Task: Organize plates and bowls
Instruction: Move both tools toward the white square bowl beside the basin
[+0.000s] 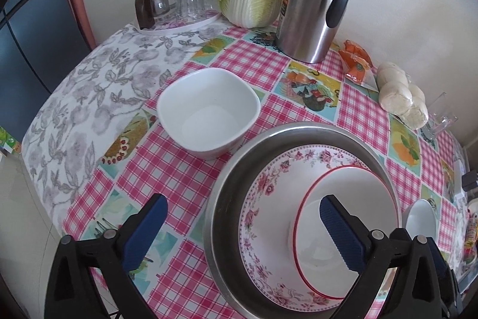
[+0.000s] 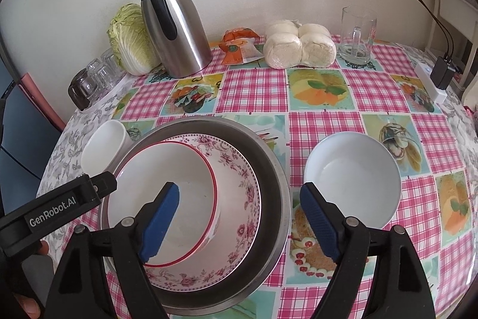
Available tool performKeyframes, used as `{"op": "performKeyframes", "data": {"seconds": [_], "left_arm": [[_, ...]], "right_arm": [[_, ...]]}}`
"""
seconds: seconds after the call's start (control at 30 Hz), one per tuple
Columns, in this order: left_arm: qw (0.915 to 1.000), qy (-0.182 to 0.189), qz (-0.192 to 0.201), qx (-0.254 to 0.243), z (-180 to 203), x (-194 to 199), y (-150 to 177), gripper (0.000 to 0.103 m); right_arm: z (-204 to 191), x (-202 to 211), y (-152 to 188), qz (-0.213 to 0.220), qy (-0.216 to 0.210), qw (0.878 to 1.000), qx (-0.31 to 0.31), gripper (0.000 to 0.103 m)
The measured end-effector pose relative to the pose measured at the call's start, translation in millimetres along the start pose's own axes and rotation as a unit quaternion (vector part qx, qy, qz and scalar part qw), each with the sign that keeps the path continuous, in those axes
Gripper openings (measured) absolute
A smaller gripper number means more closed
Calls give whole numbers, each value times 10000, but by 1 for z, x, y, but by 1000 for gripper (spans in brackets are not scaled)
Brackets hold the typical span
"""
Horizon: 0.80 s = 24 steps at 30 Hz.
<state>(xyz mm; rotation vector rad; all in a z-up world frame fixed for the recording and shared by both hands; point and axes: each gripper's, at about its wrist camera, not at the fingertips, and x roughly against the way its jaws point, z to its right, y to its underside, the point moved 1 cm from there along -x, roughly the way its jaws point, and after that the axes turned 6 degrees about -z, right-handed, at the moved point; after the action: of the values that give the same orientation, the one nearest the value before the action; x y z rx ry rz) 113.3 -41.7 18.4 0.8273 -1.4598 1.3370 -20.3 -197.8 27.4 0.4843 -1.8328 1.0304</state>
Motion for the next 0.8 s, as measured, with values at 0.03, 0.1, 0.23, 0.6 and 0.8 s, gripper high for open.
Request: {"op": "performKeyframes", "data": {"seconds": [0.03,0.1,0.23,0.6,0.8], "left_arm": [[10000,-44,45,8,-1,0,0,103],[9999,-88,95,24,-3,1,-1,103],[9998,-66,130,102,-6,2,-4,103],[9999,-35,105,-6,-6,-3,-13,103],[9999,-12,159,-7,-18,-2,-20,103]], "right_arm": [[0,0,0,12,21,10000,14,87],[-1,1,0,67,55,10000,17,98],[0,7,0,245,35,9997,-14,98],[-3,7,0,317,166,9994,29,98],[-4,13,-1,435,298,9986,28,98]]}}
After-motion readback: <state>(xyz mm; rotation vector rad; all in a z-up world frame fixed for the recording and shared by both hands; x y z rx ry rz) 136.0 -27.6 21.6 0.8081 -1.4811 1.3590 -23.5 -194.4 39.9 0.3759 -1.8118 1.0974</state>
